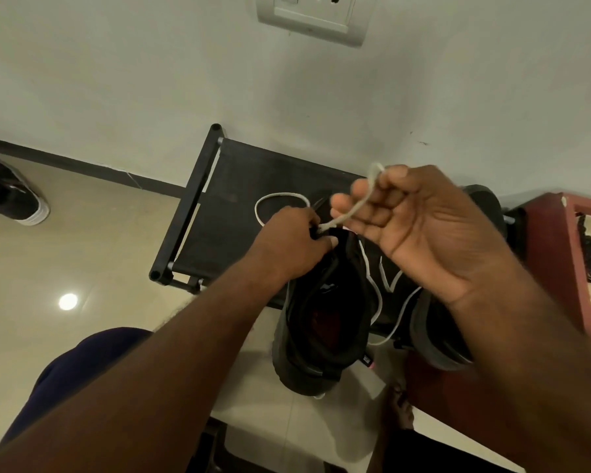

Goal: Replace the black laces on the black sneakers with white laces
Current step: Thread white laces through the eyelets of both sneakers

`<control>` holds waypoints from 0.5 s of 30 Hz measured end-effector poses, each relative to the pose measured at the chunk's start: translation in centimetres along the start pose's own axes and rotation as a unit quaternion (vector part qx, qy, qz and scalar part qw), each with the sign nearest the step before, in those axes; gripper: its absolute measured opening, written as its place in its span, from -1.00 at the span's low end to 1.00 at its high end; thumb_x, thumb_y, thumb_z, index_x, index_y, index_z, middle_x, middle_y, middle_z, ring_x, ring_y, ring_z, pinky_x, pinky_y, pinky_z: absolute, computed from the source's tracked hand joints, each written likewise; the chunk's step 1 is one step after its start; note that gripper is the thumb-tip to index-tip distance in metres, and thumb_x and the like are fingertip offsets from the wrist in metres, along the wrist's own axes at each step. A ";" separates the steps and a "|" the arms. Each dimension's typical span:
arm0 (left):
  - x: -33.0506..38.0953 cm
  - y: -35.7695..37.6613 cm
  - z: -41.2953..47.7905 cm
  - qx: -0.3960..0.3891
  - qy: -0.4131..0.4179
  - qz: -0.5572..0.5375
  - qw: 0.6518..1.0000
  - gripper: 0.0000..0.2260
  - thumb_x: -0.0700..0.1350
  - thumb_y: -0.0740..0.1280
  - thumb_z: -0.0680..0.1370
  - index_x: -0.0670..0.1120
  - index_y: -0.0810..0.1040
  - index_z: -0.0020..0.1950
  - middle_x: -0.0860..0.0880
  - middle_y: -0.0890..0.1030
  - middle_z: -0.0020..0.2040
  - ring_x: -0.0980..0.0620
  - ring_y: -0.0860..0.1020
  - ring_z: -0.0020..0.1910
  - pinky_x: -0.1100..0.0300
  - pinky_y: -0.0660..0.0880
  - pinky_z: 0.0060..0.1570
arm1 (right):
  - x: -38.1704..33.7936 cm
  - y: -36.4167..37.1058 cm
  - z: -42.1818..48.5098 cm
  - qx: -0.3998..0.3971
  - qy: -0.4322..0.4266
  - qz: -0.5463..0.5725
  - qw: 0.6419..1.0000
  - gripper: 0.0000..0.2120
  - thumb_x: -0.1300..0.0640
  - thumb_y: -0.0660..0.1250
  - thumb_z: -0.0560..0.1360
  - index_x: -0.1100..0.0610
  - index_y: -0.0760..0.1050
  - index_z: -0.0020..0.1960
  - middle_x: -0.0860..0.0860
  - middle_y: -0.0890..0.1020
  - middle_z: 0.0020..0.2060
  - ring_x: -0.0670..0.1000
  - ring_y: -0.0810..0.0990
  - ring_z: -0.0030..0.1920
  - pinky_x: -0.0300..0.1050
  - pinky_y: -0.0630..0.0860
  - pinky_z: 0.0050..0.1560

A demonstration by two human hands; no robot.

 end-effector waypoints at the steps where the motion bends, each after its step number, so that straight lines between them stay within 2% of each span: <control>1: 0.1 0.0 0.0 0.013 0.002 0.014 1.000 -0.75 0.03 0.39 0.55 -0.08 0.60 0.13 -0.02 0.61 -0.03 0.04 0.59 -0.07 0.18 0.52 -0.14 | -0.3 0.1 -0.6 0.004 -0.008 0.039 0.999 -0.85 0.16 0.27 0.45 0.15 0.58 -0.23 0.05 0.65 -0.33 0.02 0.67 -0.30 -0.02 0.65 -0.09; 2: 0.2 0.0 -0.1 0.024 0.005 0.028 0.999 -0.75 0.02 0.37 0.56 -0.09 0.59 0.15 -0.04 0.59 0.00 0.03 0.57 -0.08 0.18 0.51 -0.16 | -0.4 0.0 -1.3 0.028 -0.016 0.031 0.999 -0.85 0.17 0.26 0.48 0.13 0.57 -0.22 0.00 0.58 -0.39 -0.05 0.55 -0.43 -0.09 0.60 -0.24; 3: 0.3 0.1 -0.1 0.033 0.006 0.040 0.999 -0.73 0.01 0.36 0.57 -0.10 0.58 0.18 -0.06 0.57 0.05 0.00 0.57 -0.05 0.14 0.52 -0.12 | -0.2 -0.5 -1.6 0.065 -0.022 -0.034 0.997 -0.86 0.19 0.26 0.52 0.13 0.56 -0.18 -0.02 0.52 -0.42 -0.09 0.44 -0.48 -0.15 0.52 -0.36; 4: 0.4 0.2 -0.2 0.039 0.006 0.052 0.998 -0.72 0.01 0.35 0.57 -0.11 0.57 0.22 -0.09 0.55 0.10 -0.03 0.57 -0.01 0.07 0.55 -0.04 | 0.2 -1.3 -1.8 0.111 -0.026 -0.164 0.980 -0.86 0.20 0.27 0.57 0.12 0.56 -0.13 -0.04 0.51 -0.41 -0.10 0.41 -0.48 -0.18 0.46 -0.40; 5: 0.5 0.3 -0.3 0.044 0.008 0.063 0.997 -0.70 0.01 0.35 0.57 -0.10 0.56 0.24 -0.10 0.54 0.13 -0.05 0.57 0.03 0.01 0.57 0.03 | 0.6 -2.0 -1.6 0.158 -0.035 -0.351 0.922 -0.87 0.18 0.27 0.61 0.10 0.57 -0.08 -0.07 0.55 -0.37 -0.12 0.44 -0.43 -0.18 0.46 -0.38; 6: 0.7 0.4 -0.2 0.046 0.010 0.074 0.996 -0.70 0.02 0.35 0.57 -0.10 0.55 0.25 -0.10 0.54 0.14 -0.06 0.57 0.05 -0.01 0.57 0.06 | 1.0 -2.6 -1.3 0.177 -0.042 -0.528 0.830 -0.88 0.14 0.27 0.63 0.08 0.58 -0.03 -0.08 0.60 -0.29 -0.13 0.51 -0.34 -0.14 0.50 -0.28; 7: 0.8 0.5 -0.1 0.047 0.010 0.082 0.995 -0.69 0.02 0.35 0.57 -0.09 0.55 0.25 -0.09 0.55 0.13 -0.05 0.57 0.05 0.00 0.57 0.06 | 1.6 -2.7 -0.6 0.157 -0.031 -0.655 0.738 -0.87 0.12 0.26 0.63 0.07 0.59 0.01 -0.04 0.62 -0.20 -0.09 0.56 -0.22 -0.09 0.51 -0.17; 8: 0.8 0.5 -0.1 0.048 0.007 0.086 0.995 -0.69 0.02 0.36 0.57 -0.09 0.54 0.26 -0.09 0.57 0.13 -0.04 0.57 0.05 0.00 0.57 0.06 | 2.3 -2.7 -0.1 0.116 0.003 -0.726 0.678 -0.85 0.13 0.24 0.64 0.08 0.59 0.06 0.00 0.61 -0.13 -0.03 0.56 -0.14 -0.07 0.49 -0.09; 9: 0.8 0.6 0.1 0.048 0.001 0.087 0.995 -0.68 0.02 0.36 0.57 -0.08 0.54 0.26 -0.09 0.58 0.13 -0.04 0.58 0.05 -0.01 0.58 0.06 | 2.9 -2.8 0.3 0.068 0.044 -0.759 0.646 -0.84 0.14 0.23 0.64 0.12 0.58 0.11 0.04 0.58 -0.12 0.01 0.54 -0.11 -0.10 0.45 -0.08; 11: 0.8 0.5 0.2 0.052 -0.010 0.088 0.995 -0.66 0.03 0.37 0.56 -0.07 0.52 0.28 -0.08 0.60 0.13 -0.03 0.59 0.05 -0.02 0.59 0.06 | 3.5 -3.0 0.6 0.006 0.095 -0.793 0.602 -0.84 0.18 0.23 0.65 0.18 0.56 0.11 0.02 0.45 -0.23 0.02 0.47 -0.15 -0.18 0.36 -0.17; 13: 0.9 0.4 0.1 0.050 -0.017 0.086 0.995 -0.64 0.04 0.38 0.55 -0.05 0.51 0.30 -0.05 0.61 0.11 -0.01 0.59 0.04 -0.01 0.59 0.07 | 3.4 -3.3 0.7 0.003 0.104 -0.810 0.578 -0.91 0.21 0.25 0.62 0.19 0.52 0.01 -0.01 0.32 -0.31 0.00 0.38 -0.26 -0.20 0.28 -0.26; 15: 0.9 0.4 0.2 0.047 -0.018 0.084 0.995 -0.63 0.05 0.38 0.56 -0.03 0.50 0.32 -0.03 0.61 0.11 0.01 0.59 0.05 0.00 0.58 0.09 | 3.3 -3.5 0.9 0.009 0.104 -0.819 0.565 -0.93 0.22 0.27 0.60 0.19 0.51 -0.03 0.00 0.33 -0.31 0.00 0.39 -0.28 -0.16 0.32 -0.19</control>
Point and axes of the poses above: each hand's wrist, its own z-axis towards the middle knuckle, its own y-axis out of the palm, x = y × z, the point moved 4 cm from there along z, towards the middle knuckle
